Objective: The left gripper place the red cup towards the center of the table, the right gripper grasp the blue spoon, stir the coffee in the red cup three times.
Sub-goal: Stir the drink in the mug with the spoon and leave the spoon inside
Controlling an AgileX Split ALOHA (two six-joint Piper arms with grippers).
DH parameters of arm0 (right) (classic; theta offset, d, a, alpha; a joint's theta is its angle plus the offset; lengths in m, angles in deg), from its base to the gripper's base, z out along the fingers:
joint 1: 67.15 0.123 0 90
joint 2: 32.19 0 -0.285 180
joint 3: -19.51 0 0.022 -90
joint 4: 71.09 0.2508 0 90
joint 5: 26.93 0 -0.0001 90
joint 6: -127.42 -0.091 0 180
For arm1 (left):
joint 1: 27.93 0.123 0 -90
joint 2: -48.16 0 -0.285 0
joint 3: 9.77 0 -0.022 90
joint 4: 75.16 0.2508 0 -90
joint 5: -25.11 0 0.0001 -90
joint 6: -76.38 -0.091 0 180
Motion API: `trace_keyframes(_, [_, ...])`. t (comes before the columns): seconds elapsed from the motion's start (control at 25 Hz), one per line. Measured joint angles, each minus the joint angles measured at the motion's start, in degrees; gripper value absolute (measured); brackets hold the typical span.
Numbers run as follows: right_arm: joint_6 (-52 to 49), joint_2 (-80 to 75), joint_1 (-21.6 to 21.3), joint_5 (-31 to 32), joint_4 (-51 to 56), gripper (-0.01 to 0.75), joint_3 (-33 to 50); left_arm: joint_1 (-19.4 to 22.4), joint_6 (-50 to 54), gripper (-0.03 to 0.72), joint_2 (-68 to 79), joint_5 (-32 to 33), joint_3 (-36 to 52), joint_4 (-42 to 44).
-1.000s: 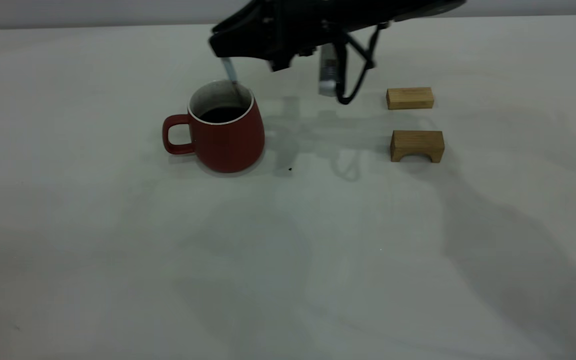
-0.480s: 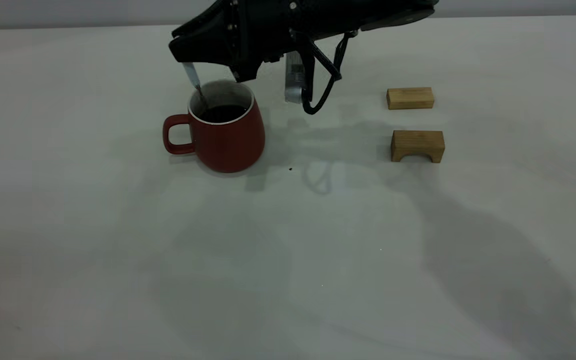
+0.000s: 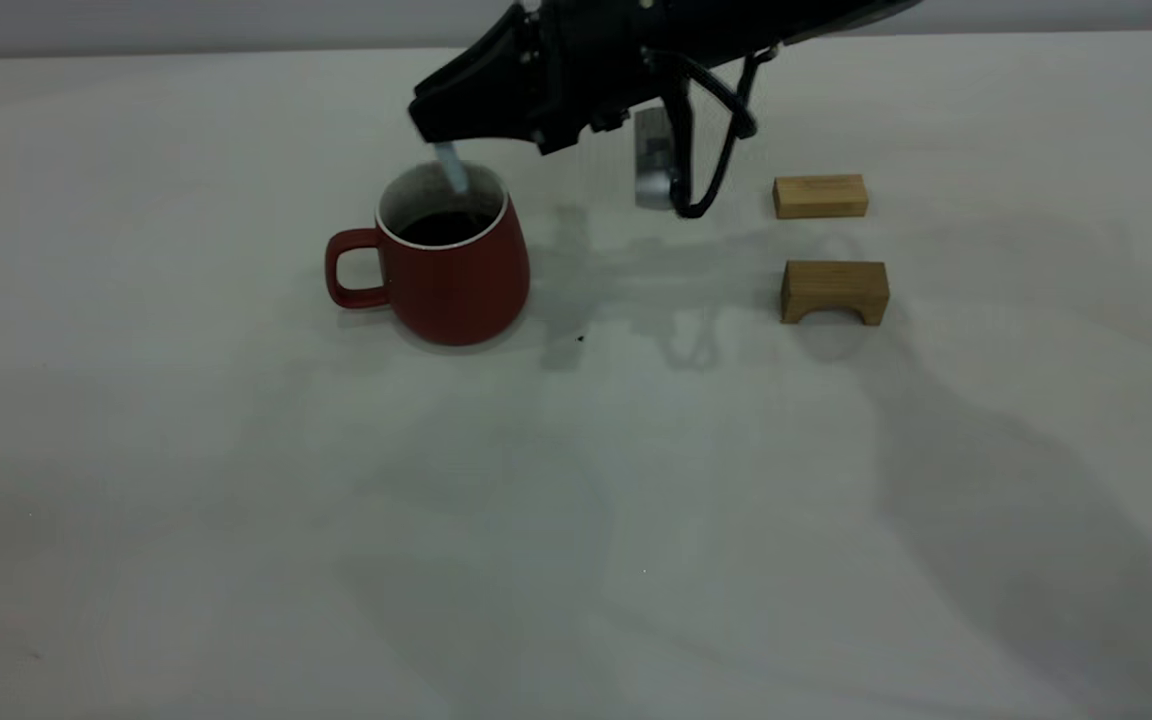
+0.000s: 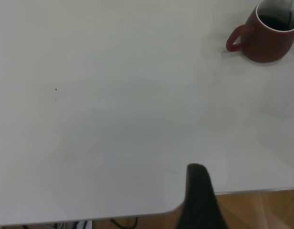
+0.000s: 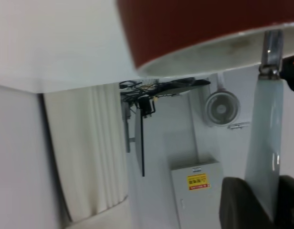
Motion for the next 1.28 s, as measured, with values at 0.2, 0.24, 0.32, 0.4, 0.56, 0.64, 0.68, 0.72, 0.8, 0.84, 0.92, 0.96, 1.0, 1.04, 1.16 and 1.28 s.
trace_keyframes(0.2, [14.45, -0.02, 2.69, -1.9, 7.17, 0.155, 0.0, 0.0, 0.0, 0.594, 0.0, 0.0, 0.0, 0.0])
trace_keyframes(0.24, [17.42, -0.02, 2.76, -2.1, 8.14, 0.155, 0.0, 0.0, 0.0, 0.594, 0.0, 0.0, 0.0, 0.0])
trace_keyframes(0.32, [21.79, -0.02, 2.31, -2.52, 8.89, 0.155, 0.0, 0.0, 0.0, 0.594, 0.0, 0.0, 0.0, 0.0])
trace_keyframes(0.4, [21.65, -0.02, 1.34, -2.65, 8.4, 0.155, 0.0, 0.0, 0.0, 0.594, 0.0, 0.0, 0.0, 0.0])
trace_keyframes(0.56, [11.51, -0.02, -0.5, -2.84, 4.09, 0.155, 0.0, 0.0, 0.0, 0.594, 0.0, 0.0, 0.0, 0.0])
trace_keyframes(0.64, [5.14, -0.02, -0.87, -2.69, 2.64, 0.155, 0.0, 0.0, 0.0, 0.594, 0.0, 0.0, 0.0, 0.0])
trace_keyframes(0.68, [3.23, -0.02, -0.87, -2.61, 2.45, 0.155, 0.0, 0.0, 0.0, 0.594, 0.0, 0.0, 0.0, 0.0])
trace_keyframes(0.72, [1.82, -0.02, -0.65, -2.5, 2.4, 0.155, 0.0, 0.0, 0.0, 0.594, 0.0, 0.0, 0.0, 0.0])
trace_keyframes(0.8, [1.33, -0.02, 0.22, -2.62, 2.97, 0.155, 0.0, 0.0, 0.0, 0.594, 0.0, 0.0, 0.0, 0.0])
trace_keyframes(0.84, [1.93, -0.07, 0.85, -2.67, 3.84, 0.155, 0.0, 0.0, 0.0, 0.594, 0.0, 0.0, 0.0, 0.0])
trace_keyframes(0.92, [5.47, -0.19, 2.11, -2.73, 6.91, 0.155, 0.0, 0.0, 0.0, 0.594, 0.0, 0.0, 0.0, 0.0])
trace_keyframes(0.96, [7.44, -0.33, 2.55, -2.73, 8.01, 0.155, 0.0, 0.0, 0.0, 0.594, 0.0, 0.0, 0.0, 0.0])
trace_keyframes(1.0, [9.83, -0.46, 2.85, -2.73, 8.62, 0.155, -0.07, 0.0, 0.0, 0.594, 0.0, 0.0, 0.0, 0.0])
trace_keyframes(1.04, [12.14, -0.58, 3.01, -2.73, 8.96, 0.155, -0.07, 0.0, 0.0, 0.594, 0.0, 0.0, 0.0, 0.0])
trace_keyframes(1.16, [16.83, -0.64, 2.93, -2.85, 9.21, 0.155, -0.07, 0.0, -0.08, 0.594, 0.0, 0.0, 0.0, 0.0])
trace_keyframes(1.28, [18.13, -0.64, 2.68, -2.34, 9.32, 0.155, -0.11, 0.0, -0.02, 0.594, 0.0, 0.0, 0.0, 0.0])
